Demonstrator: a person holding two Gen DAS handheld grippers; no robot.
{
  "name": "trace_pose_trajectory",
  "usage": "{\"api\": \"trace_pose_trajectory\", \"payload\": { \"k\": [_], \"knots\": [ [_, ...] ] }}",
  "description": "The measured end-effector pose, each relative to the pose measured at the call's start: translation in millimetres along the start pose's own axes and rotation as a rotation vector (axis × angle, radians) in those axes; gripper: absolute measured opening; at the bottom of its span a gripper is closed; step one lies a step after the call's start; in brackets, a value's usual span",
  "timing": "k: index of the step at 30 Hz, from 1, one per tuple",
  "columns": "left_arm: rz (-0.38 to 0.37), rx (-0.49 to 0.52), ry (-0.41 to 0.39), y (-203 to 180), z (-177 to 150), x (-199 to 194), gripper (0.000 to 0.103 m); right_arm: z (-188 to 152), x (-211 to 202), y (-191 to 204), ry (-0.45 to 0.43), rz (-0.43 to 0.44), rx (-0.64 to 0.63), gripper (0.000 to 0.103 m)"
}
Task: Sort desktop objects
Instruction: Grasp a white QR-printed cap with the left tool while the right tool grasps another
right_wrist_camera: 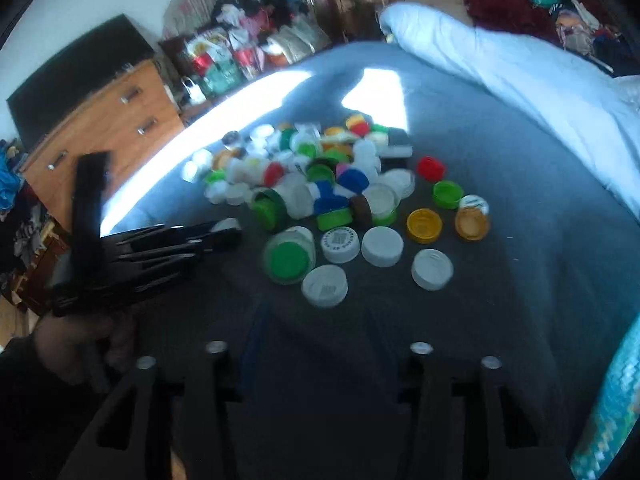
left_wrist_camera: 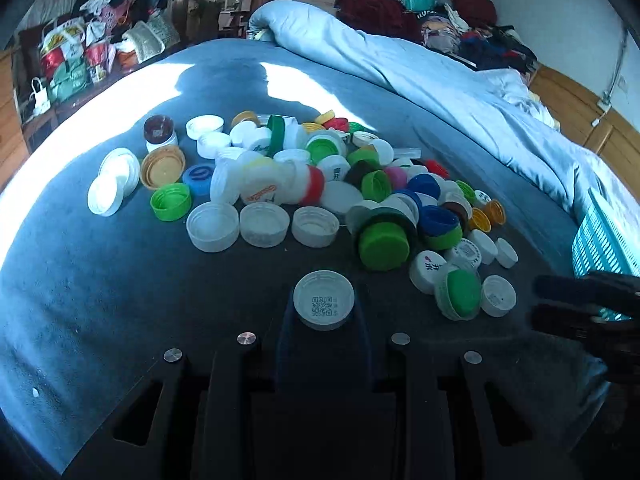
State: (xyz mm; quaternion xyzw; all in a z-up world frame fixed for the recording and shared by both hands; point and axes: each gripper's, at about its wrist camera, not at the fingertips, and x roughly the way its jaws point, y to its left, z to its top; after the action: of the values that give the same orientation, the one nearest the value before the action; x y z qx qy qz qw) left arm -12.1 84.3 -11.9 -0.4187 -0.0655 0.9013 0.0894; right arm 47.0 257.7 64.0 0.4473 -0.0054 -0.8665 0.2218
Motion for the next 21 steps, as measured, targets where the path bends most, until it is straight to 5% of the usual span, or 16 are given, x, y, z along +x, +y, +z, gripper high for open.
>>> {"api": "trace_pose_trajectory", "payload": {
  "k": [9, 11, 21],
  "knots": [
    [-0.018, 0.000, 0.011, 6.5, -0.2, 2.2, 0.025, 4.8, 37.8, 7.2, 0.043, -0.095, -0.076, 0.042],
    [-0.017, 0.004, 0.010, 5.9, 0.2, 2.1, 0.025, 7.6, 36.7, 9.0, 0.054, -0.111, -0.080, 0.032],
    [0.088, -0.035, -0.087, 12.2, 8.1, -26.0, 0.025, 23.3, -23.0, 44.9, -0.016, -0.041, -0.050, 0.032]
  ]
}}
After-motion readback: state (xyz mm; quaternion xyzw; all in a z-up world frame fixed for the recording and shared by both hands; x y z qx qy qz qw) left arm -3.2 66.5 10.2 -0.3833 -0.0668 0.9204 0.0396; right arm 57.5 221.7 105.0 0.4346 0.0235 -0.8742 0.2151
